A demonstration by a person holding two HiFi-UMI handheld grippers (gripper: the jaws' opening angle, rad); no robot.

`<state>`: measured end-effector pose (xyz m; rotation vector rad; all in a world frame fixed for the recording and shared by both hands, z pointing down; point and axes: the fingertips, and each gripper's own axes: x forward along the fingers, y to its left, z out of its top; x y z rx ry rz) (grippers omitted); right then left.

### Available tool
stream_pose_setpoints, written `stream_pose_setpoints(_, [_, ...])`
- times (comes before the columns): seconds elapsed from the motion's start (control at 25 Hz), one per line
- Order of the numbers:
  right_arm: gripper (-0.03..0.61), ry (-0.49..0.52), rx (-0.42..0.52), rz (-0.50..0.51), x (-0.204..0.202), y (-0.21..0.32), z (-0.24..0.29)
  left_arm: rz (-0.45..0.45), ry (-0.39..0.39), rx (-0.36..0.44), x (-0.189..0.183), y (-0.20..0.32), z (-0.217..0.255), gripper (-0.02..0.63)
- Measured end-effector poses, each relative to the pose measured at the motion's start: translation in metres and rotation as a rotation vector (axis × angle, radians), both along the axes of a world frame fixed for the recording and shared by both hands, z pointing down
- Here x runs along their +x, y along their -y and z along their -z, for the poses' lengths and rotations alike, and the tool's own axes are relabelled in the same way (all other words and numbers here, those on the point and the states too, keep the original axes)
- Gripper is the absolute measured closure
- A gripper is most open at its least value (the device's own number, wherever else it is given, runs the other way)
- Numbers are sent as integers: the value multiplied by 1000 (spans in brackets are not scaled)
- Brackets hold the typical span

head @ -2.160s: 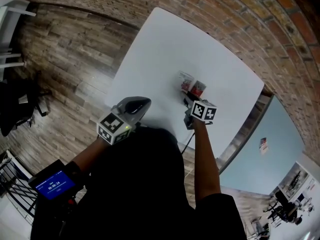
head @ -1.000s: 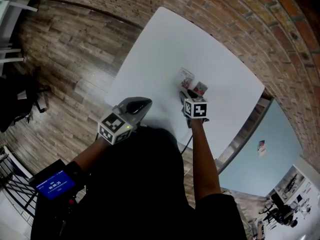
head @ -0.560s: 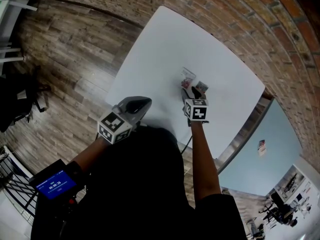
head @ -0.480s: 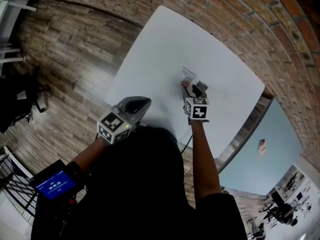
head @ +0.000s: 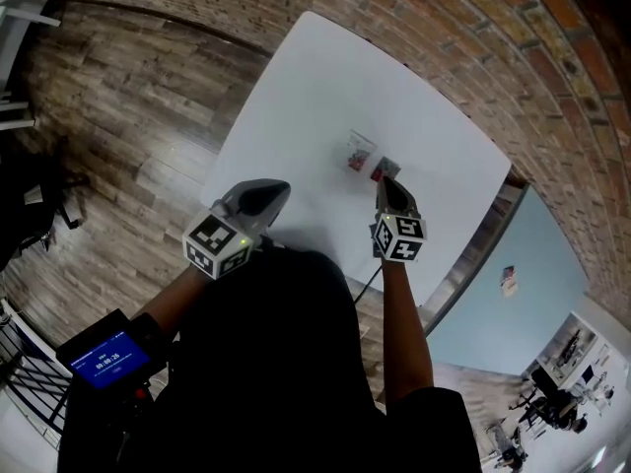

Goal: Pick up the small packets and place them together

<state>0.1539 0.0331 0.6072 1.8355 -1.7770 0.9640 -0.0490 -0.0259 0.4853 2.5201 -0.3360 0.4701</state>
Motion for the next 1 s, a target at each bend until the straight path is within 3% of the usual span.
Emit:
stream_pose_setpoints(0.12, [575, -25, 158, -6, -19, -5, 59, -20, -36, 55, 10, 6, 17, 614])
stream_pose_setpoints(0.24, [575, -72, 284, -99, -29, -14, 113, -42, -86, 116, 24, 8, 39, 614])
stream_pose_setpoints(0.36, [577, -105, 389, -173, -42, -22, 155, -45, -138, 152, 32, 10, 60, 614])
stream_pose_setpoints(0.48, [577, -124, 476, -178, -56, -26, 185, -33, -168, 237, 41, 14, 81, 614])
stream_pose_setpoints(0.64, [577, -117, 555, -222, -65, -36, 227, -68, -203, 383, 54, -1, 110, 614])
stream_pose_setpoints(0.84, [578, -255, 565, -195, -59, -40, 248, -67, -237, 460, 64, -11, 131, 614])
stream_pose_setpoints(1.0, [578, -293, 561, -171, -56, -39, 249, -86, -264, 502, 64, -22, 147, 614])
